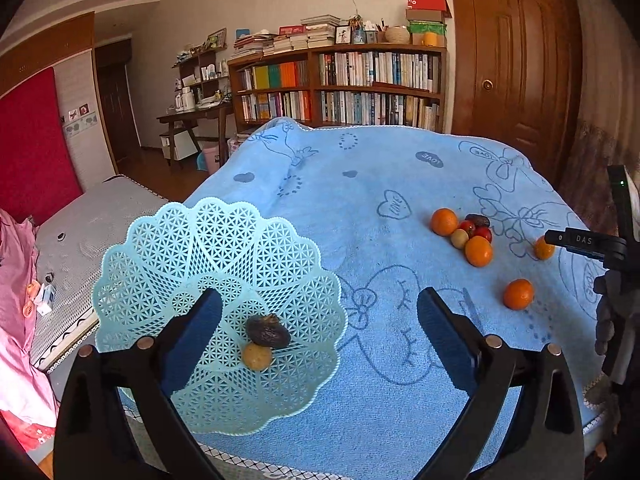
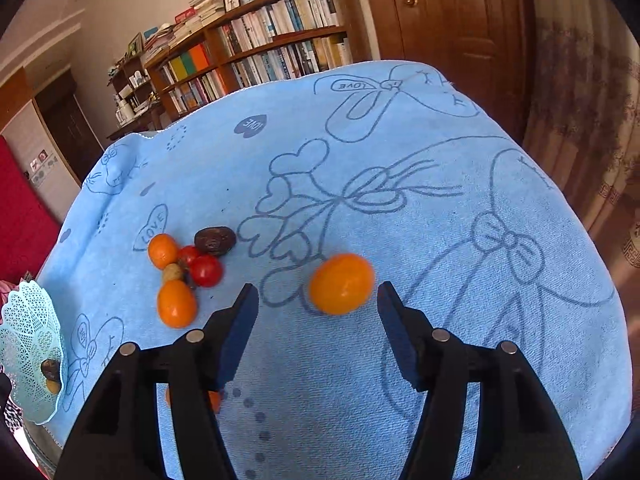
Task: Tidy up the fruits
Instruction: 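Move the right gripper back to the oval orange and grasp it, then grasp the round orange with the left gripper while the right gripper holds its orange, then carry the orange into the blue basket and open the left gripper, then lower the held orange into the blue basket and open the right gripper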
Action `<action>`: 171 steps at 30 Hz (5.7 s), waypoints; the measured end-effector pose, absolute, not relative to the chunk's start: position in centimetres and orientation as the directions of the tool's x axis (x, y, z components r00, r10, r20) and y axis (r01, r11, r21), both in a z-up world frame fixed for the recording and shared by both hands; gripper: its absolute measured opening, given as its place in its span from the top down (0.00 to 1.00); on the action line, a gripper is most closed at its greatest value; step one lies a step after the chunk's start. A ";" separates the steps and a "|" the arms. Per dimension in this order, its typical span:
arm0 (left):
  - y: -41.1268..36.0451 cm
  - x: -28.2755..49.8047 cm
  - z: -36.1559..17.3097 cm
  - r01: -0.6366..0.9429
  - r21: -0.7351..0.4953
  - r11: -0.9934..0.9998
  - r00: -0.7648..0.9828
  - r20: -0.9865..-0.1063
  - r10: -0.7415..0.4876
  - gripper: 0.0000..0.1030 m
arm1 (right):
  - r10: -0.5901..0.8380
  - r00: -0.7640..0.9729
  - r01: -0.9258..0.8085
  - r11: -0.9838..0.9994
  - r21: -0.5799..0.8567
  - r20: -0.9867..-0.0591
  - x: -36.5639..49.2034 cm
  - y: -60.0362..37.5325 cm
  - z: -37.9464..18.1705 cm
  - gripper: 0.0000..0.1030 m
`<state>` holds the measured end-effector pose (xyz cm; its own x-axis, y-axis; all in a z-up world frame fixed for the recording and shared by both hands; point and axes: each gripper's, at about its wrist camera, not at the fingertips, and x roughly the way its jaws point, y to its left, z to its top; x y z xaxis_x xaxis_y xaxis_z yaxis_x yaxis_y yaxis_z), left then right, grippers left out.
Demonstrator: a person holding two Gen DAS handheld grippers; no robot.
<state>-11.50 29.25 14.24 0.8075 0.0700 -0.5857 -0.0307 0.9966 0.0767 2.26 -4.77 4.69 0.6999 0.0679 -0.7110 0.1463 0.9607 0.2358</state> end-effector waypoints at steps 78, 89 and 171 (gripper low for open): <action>8.9 -2.3 6.5 0.304 0.002 0.953 0.670 -0.711 -0.213 0.63 | 0.007 0.765 0.184 0.956 0.229 -0.644 2.7 -8.3 5.6 0.57; 12.1 -3.0 8.8 0.238 0.004 0.971 0.715 -0.678 -0.173 0.63 | 0.053 0.806 0.137 0.952 0.274 -0.589 1.2 -8.1 8.3 0.57; 42.2 -11.2 20.7 -0.359 -0.043 0.932 0.856 -0.413 0.311 0.06 | 0.633 0.458 -0.567 0.749 0.344 -0.623 -1.6 27.8 8.3 0.48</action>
